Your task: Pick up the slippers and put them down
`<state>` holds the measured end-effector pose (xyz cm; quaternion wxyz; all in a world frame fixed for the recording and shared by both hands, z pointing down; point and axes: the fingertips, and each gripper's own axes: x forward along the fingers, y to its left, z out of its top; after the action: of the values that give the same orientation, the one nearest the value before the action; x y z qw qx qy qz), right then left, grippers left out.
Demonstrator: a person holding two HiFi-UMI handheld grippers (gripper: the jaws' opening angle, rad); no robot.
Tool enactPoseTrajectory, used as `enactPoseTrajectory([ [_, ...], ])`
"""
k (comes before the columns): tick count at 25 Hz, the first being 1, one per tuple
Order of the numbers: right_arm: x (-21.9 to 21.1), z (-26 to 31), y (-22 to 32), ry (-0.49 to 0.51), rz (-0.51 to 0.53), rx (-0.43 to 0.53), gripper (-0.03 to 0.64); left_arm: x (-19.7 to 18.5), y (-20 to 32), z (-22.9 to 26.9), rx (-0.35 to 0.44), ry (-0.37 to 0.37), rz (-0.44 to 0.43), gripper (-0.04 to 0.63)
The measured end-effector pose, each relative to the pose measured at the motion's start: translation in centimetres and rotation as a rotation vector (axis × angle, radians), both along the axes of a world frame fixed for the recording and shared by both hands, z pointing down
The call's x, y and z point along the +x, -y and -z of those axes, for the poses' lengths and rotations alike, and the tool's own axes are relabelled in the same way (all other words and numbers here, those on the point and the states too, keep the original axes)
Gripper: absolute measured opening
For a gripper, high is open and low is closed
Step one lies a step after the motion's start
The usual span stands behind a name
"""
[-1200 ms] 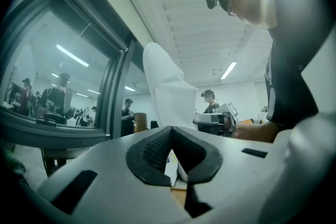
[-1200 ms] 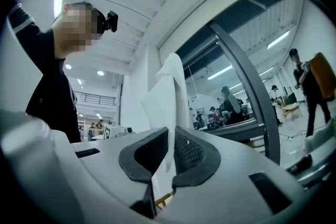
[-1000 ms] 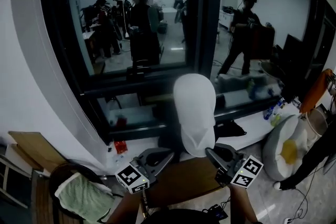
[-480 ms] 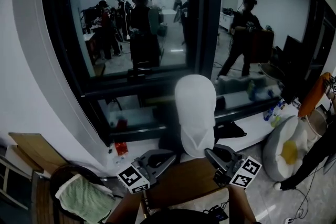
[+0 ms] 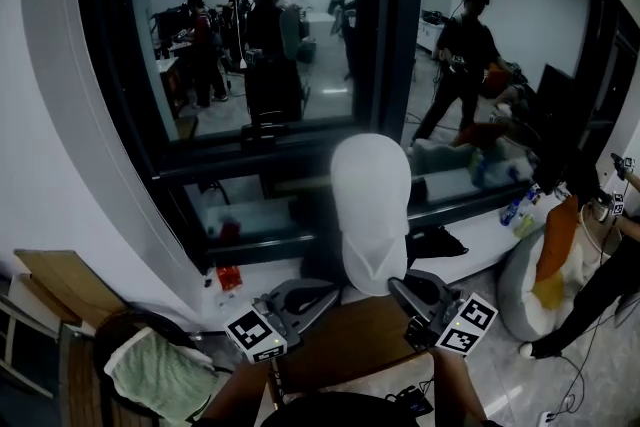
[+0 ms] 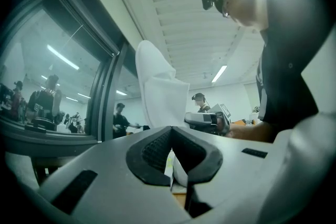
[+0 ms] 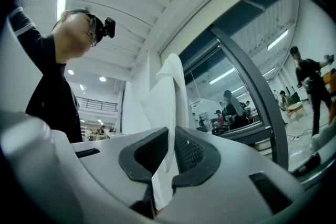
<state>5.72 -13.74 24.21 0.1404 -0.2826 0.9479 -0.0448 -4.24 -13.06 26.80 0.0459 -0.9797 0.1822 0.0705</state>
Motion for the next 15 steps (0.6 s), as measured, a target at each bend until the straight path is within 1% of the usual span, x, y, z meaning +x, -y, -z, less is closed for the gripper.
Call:
enactPoseTrajectory([
  [6, 0.4, -0.8, 0.1, 0.013, -0.01, -0.025, 0.048, 0.3, 0.1, -0.6, -0.013, 0.014, 0.009, 0.011],
  [11, 0.9, -3.0, 0.3, 0.035, -0.019, -0.091, 0.048, 1.0, -0.5, -2.8, -0.013, 0.082, 0.009, 0.011],
  [15, 1.6, -5.5, 0.8, 0.04, -0.036, -0.159, 0.048, 1.8, -0.4, -4.4, -0.075, 0.083, 0.0, 0.011],
])
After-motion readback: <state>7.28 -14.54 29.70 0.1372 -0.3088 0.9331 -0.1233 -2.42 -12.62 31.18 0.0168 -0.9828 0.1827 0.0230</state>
